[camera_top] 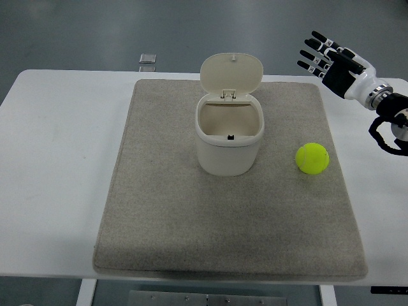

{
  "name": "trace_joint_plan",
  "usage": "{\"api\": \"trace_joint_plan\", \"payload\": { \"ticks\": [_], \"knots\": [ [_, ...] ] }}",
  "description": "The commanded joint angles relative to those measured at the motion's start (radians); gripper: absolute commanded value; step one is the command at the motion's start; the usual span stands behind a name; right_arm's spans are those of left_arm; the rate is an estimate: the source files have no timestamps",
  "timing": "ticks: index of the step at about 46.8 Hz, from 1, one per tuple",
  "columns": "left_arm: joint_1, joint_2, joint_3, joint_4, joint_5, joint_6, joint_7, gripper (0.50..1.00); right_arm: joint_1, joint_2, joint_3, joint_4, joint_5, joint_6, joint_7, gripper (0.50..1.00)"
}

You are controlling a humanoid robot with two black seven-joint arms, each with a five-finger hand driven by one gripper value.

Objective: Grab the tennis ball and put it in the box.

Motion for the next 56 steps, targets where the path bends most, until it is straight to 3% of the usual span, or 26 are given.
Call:
{"api": "trace_joint_plan", "payload": {
  "ticks": [1, 39, 49, 56],
  "knots": [
    [0.0, 0.0, -0.001, 0.0, 0.0, 0.0, 0.0, 0.996, 0.001, 0.0, -0.003, 0.0, -0.002, 0.0, 0.0, 0.915],
    [-0.001, 0.0, 0.0, 0.001, 0.0, 0.0, 0.0, 0.996, 0.007, -0.017, -0.011, -0.002, -0.058, 0.007, 0.015, 0.915],
    [-0.001, 0.0, 0.0, 0.001, 0.0, 0.0, 0.0, 0.996, 0.009, -0.025, -0.013, -0.002, -0.106, 0.006, 0.078, 0.913],
    [-0.001, 0.0, 0.0, 0.001, 0.0, 0.0, 0.0, 0.996, 0.007, -0.049, -0.017, 0.0, -0.146, 0.006, 0.086, 0.915]
  ]
}}
